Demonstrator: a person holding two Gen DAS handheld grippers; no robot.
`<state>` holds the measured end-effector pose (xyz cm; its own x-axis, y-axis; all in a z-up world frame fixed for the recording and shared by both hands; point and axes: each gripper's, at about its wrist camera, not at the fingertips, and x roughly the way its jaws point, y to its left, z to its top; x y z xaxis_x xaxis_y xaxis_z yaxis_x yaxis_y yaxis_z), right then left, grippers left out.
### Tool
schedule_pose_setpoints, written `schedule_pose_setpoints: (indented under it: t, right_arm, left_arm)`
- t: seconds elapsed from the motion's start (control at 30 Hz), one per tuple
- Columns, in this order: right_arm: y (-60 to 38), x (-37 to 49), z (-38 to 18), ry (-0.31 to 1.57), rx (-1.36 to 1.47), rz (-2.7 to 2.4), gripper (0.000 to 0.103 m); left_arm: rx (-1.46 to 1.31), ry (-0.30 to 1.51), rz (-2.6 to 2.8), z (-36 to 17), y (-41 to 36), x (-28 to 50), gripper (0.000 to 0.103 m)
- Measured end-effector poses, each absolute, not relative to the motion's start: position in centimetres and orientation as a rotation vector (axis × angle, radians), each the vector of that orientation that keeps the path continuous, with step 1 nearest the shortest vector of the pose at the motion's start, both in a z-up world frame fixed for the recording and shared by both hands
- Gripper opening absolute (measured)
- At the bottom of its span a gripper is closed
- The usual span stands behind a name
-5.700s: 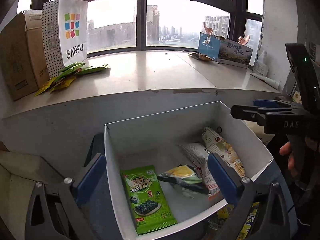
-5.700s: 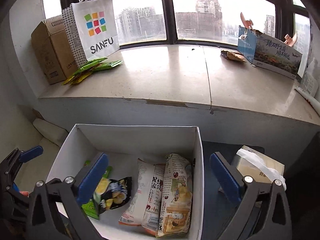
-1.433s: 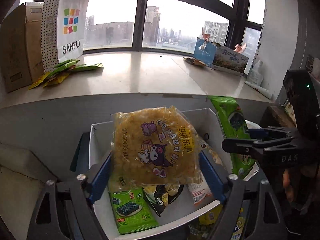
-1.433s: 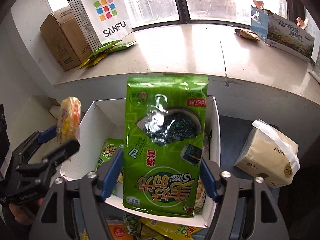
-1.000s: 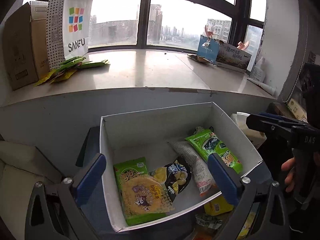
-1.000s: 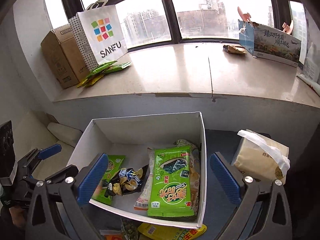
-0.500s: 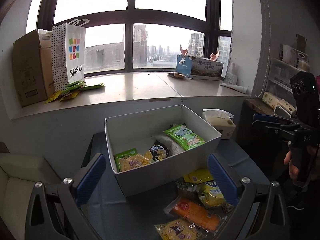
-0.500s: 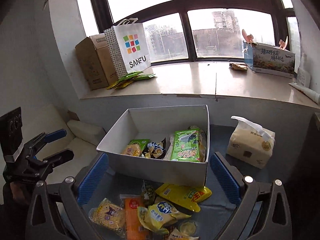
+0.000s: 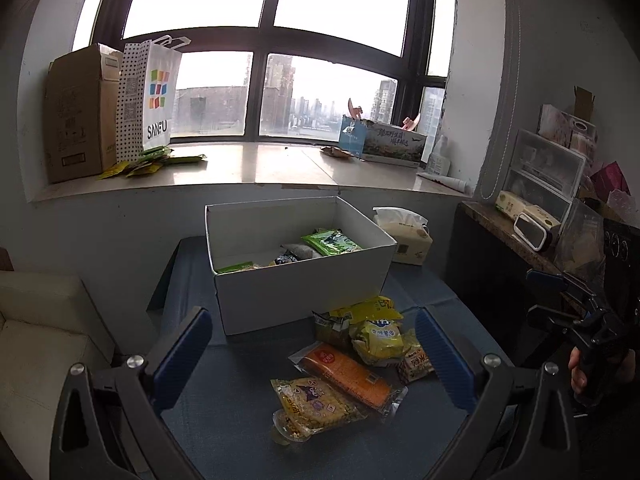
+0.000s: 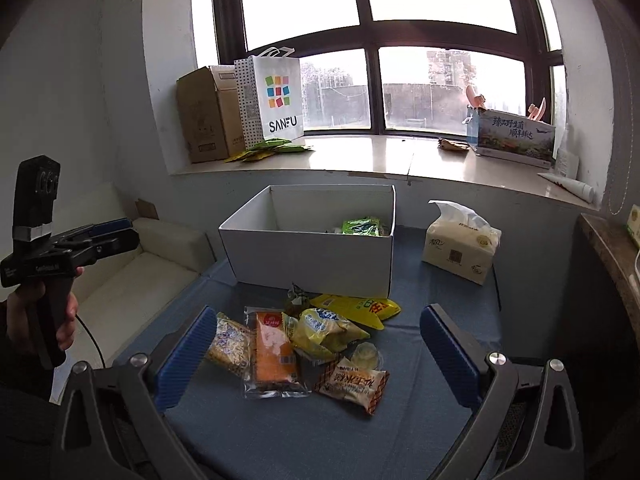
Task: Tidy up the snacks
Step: 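Move both grippers back toward the remaining snacks, then grasp the yellow potato-sticks bag with the right gripper while the left gripper grasps the cookie pack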
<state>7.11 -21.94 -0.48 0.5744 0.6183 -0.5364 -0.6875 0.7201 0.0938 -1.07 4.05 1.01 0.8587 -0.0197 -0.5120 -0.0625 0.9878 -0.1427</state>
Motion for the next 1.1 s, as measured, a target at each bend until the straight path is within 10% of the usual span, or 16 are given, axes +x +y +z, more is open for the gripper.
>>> schedule_pose_setpoints:
  t: [0.9,1.0,1.1]
  right_arm:
    - [-9.4,18.5,-16.4,1.025,-0.384,0.808,0.103]
    - [-9.3,18.5,-17.1,1.023,-0.38,0.782,0.067]
    - [-10.0,18.6,-16.9,1.035,-0.319,0.815,0.065]
  left_arm:
    - [-0.033,0.608,-0.003,-1.5,3.4,-1.8,0.103]
    - [-0.031,0.617,-0.007,-1.9,3.3,-1.8,0.103]
    - [-0.029,0.625,-0.003,-2.1,3.5,-1.8,0.103]
